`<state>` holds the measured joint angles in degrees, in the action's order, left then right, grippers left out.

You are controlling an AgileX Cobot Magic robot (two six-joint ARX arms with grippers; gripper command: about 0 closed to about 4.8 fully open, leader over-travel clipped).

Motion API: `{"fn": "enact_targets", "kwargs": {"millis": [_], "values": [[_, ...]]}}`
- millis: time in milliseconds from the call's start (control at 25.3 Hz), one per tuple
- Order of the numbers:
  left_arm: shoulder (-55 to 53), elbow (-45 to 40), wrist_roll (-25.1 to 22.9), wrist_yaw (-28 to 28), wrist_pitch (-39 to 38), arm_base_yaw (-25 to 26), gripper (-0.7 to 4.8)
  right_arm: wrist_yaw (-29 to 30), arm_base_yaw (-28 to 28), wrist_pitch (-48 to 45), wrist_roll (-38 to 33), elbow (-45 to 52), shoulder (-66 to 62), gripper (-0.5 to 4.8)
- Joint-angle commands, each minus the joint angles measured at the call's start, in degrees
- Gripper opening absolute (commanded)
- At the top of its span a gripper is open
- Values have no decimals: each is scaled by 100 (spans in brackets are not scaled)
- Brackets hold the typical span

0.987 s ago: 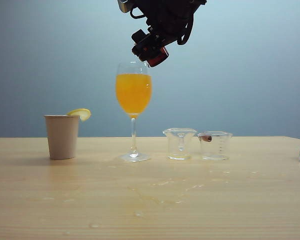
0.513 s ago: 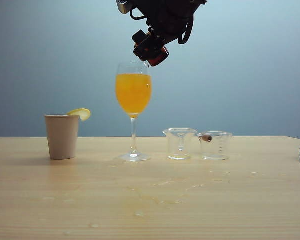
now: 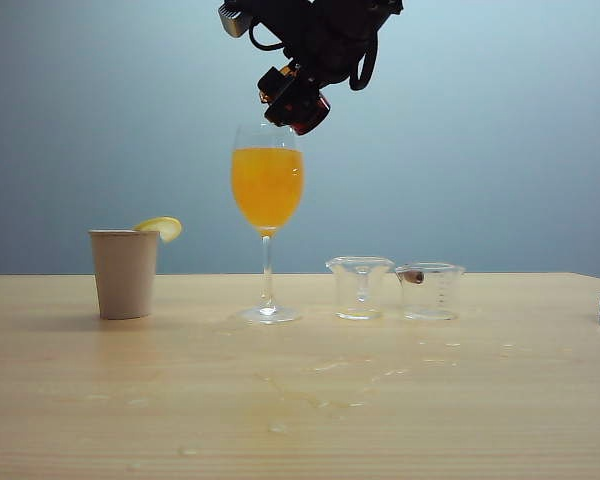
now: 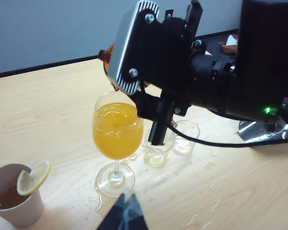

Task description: Pick up the fourth measuring cup from the left, pour the grenadine inside into the goblet, and finally put the measuring cup back in its original place.

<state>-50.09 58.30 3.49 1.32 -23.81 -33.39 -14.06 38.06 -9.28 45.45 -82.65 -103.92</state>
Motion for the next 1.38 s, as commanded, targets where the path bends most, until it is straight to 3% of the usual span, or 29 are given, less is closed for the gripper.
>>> {"fn": "enact_targets", "kwargs": {"millis": [39, 1381], "values": [[13, 22, -2, 24, 72, 2, -6, -85, 33, -216, 26, -50, 11, 165], [13, 22, -2, 48, 70, 2, -6, -280, 50, -214, 1117, -50, 7, 165]]}}
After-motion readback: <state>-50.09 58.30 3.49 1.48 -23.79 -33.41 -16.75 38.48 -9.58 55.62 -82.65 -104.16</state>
